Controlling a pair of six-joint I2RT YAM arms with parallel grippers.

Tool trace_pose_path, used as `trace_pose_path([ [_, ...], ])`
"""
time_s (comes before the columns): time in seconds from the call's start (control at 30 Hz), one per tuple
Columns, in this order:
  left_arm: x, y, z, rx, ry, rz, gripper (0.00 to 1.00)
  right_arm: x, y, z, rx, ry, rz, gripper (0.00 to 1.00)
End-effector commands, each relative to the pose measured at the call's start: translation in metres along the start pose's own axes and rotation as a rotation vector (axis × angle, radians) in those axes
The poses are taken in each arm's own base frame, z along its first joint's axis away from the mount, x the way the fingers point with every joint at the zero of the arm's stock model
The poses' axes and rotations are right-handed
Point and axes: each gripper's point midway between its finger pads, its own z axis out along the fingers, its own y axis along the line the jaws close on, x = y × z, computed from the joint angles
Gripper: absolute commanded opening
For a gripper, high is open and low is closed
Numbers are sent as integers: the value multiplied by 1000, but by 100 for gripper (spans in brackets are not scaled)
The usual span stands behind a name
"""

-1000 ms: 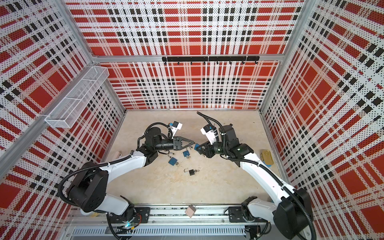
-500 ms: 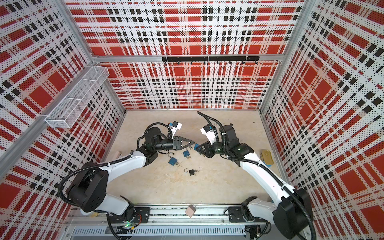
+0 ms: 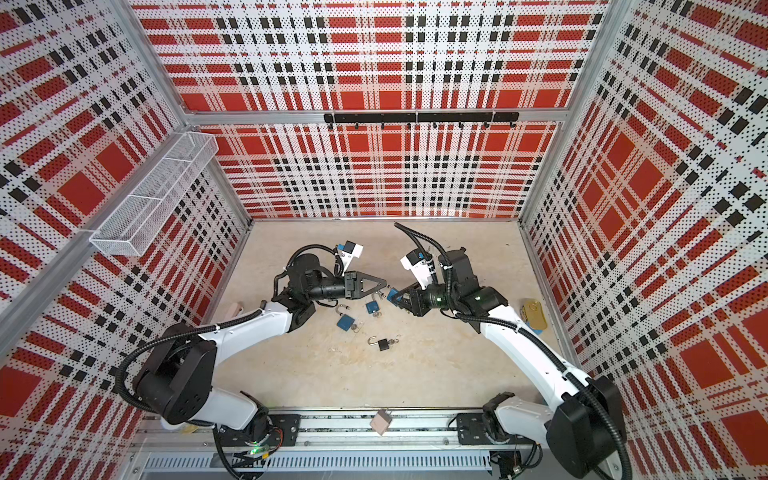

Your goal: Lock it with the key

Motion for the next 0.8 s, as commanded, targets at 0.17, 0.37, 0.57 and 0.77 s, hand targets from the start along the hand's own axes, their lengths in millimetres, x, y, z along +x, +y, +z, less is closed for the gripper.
trace_pose_path([
  [0.17, 1, 9, -1, -7, -6, 2, 0, -21, 34, -9, -143, -58, -46, 0],
  [0.37, 1, 18, -6, -28, -17, 5, 0, -25, 48, -14, -207, -76, -31, 0],
  [0.57, 3, 25, -6, -41, -28, 6, 0, -28, 58, -16, -267, -80, -8, 0],
  [0.77, 6, 30, -4, -46, -31, 4, 0, -32, 66, -17, -323, -88, 11, 0],
])
